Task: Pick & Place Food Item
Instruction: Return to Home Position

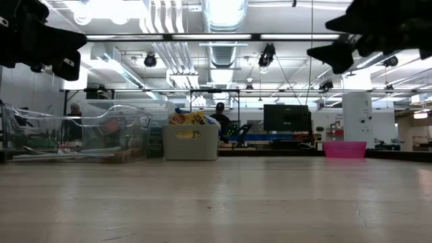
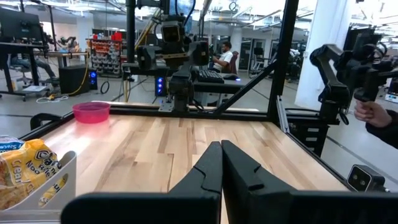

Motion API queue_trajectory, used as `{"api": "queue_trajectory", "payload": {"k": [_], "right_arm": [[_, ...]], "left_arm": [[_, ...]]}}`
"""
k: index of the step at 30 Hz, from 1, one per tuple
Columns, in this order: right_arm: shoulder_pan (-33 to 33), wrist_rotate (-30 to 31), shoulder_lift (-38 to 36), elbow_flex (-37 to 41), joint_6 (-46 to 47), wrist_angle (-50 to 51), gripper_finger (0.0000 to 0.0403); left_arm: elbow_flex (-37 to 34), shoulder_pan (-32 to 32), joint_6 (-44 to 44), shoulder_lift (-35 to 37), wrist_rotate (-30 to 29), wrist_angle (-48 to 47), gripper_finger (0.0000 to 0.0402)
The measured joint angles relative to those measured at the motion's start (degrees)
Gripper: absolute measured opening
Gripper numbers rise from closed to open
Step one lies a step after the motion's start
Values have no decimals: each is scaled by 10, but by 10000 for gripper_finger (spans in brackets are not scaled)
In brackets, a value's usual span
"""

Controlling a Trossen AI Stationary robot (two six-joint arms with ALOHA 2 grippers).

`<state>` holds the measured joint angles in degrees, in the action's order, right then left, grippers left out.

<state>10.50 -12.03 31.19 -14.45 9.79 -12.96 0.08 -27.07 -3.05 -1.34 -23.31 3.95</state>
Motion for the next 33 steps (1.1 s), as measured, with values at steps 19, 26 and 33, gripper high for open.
{"api": "queue_trajectory", "payload": {"k": [19,26,33], "right_arm": [[0,-35,-242,140,49,17,384],[0,-35,-261,139,56,33,384],[0,-34,-262,139,60,31,384]], "left_arm": [[0,0,0,0,0,0,0],[0,0,0,0,0,0,0],[0,0,0,0,0,0,0]]}}
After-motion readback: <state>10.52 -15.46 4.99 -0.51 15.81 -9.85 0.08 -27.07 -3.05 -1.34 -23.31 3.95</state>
